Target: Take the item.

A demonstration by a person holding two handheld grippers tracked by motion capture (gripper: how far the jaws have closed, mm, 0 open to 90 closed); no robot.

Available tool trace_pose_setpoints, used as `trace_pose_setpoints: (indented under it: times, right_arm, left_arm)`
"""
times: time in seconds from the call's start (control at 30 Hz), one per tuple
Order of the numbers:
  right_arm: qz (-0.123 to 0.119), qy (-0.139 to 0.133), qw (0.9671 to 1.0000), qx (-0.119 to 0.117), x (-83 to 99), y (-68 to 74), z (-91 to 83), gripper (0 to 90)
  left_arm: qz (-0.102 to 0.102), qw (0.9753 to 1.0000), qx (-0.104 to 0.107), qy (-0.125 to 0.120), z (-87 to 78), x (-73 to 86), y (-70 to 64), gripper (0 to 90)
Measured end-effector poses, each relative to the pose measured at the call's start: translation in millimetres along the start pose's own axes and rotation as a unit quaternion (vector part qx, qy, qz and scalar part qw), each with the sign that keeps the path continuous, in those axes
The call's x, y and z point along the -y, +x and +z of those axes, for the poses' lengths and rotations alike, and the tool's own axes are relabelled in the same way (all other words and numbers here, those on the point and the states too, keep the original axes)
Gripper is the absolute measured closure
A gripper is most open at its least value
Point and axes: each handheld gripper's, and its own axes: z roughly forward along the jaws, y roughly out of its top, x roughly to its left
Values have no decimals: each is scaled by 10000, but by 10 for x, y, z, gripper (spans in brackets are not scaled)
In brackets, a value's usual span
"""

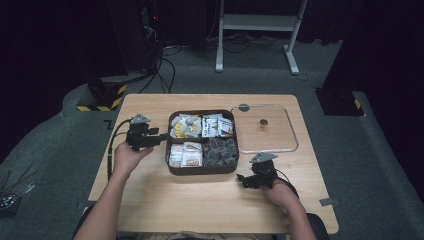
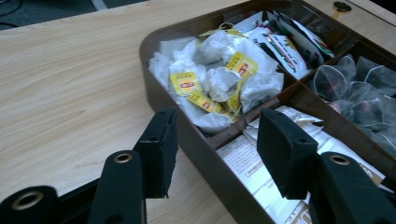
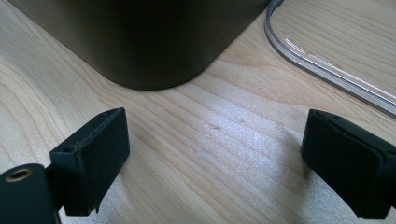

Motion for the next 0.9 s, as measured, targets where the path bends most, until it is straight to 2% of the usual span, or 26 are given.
trace_pose_setpoints:
  times: [0.1,0.3,0.47,0.9]
  right_arm:
    - [-1,-1,10000,0,0,0,0,78]
    - [2,0,10000,0,1,0,-1,78]
    - [-2,0,10000,1,4,0,-4,79]
    - [22,-5,10000,33,17,9,-16,79]
  left_arm:
    - [41,10000,52,12,18,-11,-36,483]
    - [273,9995,145,93,110,-40,-160,486]
    - [254,9992,261,151,162,-51,-208,500]
    - [585,9966,381,443,353,-86,-366,522]
